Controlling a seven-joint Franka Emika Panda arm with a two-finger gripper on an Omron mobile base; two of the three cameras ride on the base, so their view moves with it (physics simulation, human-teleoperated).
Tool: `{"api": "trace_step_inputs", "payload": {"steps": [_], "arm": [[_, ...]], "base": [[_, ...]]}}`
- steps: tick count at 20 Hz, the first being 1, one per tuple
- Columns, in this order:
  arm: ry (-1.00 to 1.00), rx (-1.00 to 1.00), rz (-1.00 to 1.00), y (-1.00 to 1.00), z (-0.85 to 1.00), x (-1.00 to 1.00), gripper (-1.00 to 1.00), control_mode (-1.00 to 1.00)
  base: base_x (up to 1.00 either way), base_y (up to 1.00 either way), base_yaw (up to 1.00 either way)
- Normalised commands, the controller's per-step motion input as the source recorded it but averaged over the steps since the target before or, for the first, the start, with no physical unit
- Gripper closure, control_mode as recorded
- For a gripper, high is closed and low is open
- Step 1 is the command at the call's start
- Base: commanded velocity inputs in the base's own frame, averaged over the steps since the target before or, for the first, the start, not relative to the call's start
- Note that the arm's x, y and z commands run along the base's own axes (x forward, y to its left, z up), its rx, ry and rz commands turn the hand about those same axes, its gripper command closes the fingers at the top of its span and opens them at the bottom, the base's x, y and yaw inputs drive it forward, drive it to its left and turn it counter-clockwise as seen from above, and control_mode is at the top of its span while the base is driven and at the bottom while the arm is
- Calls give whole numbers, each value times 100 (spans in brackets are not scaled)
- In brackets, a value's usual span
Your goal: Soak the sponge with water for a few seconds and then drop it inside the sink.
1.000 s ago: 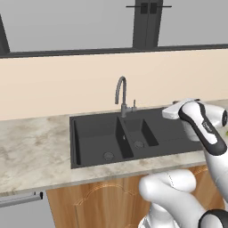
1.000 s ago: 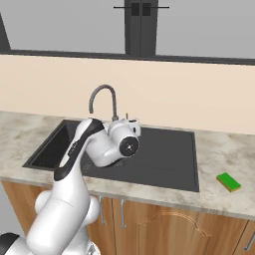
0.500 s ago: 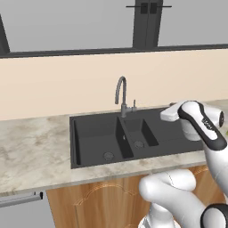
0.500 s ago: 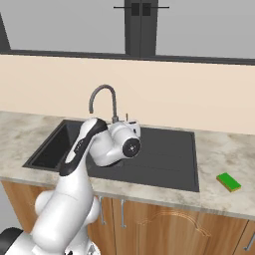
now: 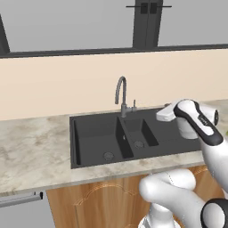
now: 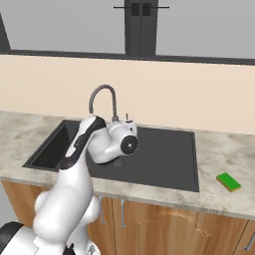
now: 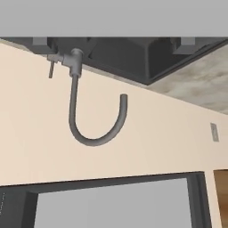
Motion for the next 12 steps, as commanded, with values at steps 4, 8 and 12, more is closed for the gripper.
{"api": "trace_step_inputs", "payload": {"steps": [4, 8, 12], "arm": [[0, 0, 0, 3, -21, 27, -100, -100], [0, 0, 0, 0, -27, 33, -100, -100], [0, 0, 0, 0, -26, 34, -100, -100]], "base": [[0, 0, 0], [0, 0, 0], [0, 0, 0]]}}
